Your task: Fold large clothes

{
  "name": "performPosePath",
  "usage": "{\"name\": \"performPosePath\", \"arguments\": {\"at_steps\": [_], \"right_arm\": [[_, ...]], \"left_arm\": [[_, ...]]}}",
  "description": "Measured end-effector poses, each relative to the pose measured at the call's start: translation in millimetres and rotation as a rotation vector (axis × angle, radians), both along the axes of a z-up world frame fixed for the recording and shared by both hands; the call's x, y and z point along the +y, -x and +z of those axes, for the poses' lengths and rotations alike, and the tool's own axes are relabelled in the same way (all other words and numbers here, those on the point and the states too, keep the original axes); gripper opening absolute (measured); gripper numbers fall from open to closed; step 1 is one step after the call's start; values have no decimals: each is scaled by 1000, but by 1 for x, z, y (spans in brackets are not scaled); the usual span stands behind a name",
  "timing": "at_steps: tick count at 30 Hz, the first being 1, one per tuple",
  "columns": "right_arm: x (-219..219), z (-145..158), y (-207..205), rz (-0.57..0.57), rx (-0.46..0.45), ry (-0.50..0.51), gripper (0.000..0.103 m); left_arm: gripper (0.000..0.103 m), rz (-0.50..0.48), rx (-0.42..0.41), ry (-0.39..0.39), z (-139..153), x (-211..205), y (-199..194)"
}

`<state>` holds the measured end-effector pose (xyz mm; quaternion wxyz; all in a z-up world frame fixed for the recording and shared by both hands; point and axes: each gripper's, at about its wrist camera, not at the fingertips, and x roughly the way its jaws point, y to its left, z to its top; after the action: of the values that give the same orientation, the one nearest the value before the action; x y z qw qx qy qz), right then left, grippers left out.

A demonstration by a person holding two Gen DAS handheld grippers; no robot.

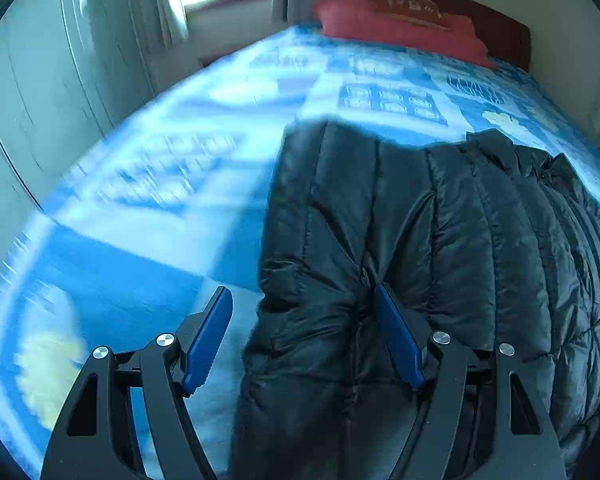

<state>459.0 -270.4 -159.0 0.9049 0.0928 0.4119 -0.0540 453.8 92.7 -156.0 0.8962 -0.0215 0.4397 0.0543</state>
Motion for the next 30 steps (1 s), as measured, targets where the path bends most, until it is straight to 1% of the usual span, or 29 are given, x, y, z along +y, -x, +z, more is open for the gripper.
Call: {"name": "performPosePath", "arguments": {"at_steps": [1,2,3,4,5,6,8,9,10,11,12,13,14,16,18,19,22,23,26,27,30], "right_arm": [[2,4,0,-6,4,14,61],[4,10,2,-15,-3,23,61],[10,19,5,-15,-39,32,61],[14,25,6,-5,-63,37,61],[24,32,5,15,-92,49,61],[34,36,2,39,-106,44,61],[51,38,-6,89,-119,11,61],[62,36,-12,114,-112,12,61],[68,32,-19,126,-100,27,61],[78,23,-28,138,-63,52,61],[82,16,-34,141,-28,65,61],[85,7,-38,146,-14,77,62],[87,6,-37,146,-28,83,63],[84,13,-32,144,-38,60,63],[76,24,-14,139,-55,46,63],[71,28,-4,137,-64,53,63],[47,39,39,113,-78,48,64],[34,41,59,98,-73,37,66],[0,40,107,43,-39,26,66],[-16,40,136,12,-31,22,66],[-47,38,204,-69,-11,5,66]], "left_arm": [[73,7,-3,8,4,3,1],[73,11,-7,-1,8,3,3],[72,24,-30,-26,17,3,7],[72,29,-61,-40,24,1,11],[72,19,-126,-48,37,-3,17],[72,7,-159,-47,44,-7,18],[72,-21,-191,-33,49,-16,13],[72,-35,-186,-28,47,-21,7],[72,-43,-152,-36,37,-26,-2],[72,-41,-115,-49,28,-27,-9],[73,-35,-55,-70,13,-28,-18],[74,-40,-15,-72,1,-27,-24],[76,-42,-14,-63,-4,-26,-26],[76,-37,-22,-37,0,-22,-23],[76,-42,-42,6,10,-14,-10],[76,-38,-45,9,13,-10,-5],[76,-26,-55,56,21,11,31],[76,-20,-53,68,22,16,42],[76,-7,-26,136,22,37,89],[76,1,-21,153,22,42,104],[76,10,-4,204,20,56,153]]}}
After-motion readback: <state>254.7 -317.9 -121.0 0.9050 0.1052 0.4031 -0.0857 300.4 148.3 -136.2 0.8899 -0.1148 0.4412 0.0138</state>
